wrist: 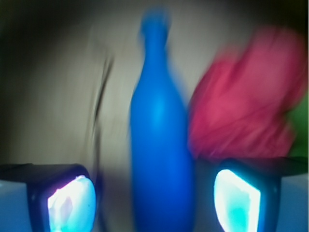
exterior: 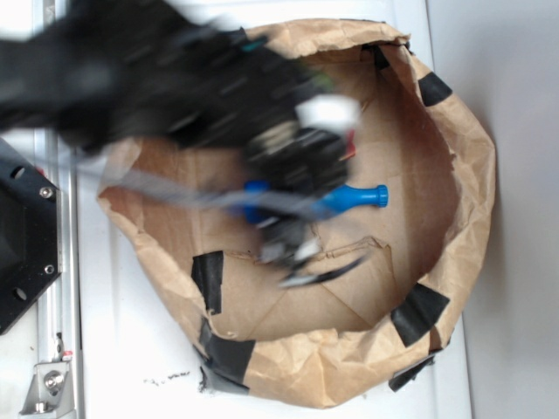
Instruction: Grab the blue bottle.
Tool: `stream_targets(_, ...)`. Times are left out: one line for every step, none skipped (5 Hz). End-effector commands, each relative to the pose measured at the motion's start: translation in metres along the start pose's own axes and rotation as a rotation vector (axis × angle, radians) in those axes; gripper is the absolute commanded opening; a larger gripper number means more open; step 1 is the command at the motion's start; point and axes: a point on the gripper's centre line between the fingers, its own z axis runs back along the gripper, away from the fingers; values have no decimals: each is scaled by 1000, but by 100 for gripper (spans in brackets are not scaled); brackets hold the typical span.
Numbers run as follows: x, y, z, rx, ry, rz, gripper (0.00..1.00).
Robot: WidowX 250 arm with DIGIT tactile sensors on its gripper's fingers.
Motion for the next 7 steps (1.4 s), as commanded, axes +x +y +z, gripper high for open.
stream_targets(17,-3,15,10,-36,-3,100)
stream_targets(15,-5,8,28,-28,-16,100)
stream_targets(15,-1,4,36,-27,-22,100)
stream_targets(10,-2,1,38,-17,-29,100)
stream_targets(7,-3,0,37,-11,-33,100)
stream_targets(5,-2,-13,16,21,-24,100)
stream_targets(-22,-6,-44,40,64,-41,100)
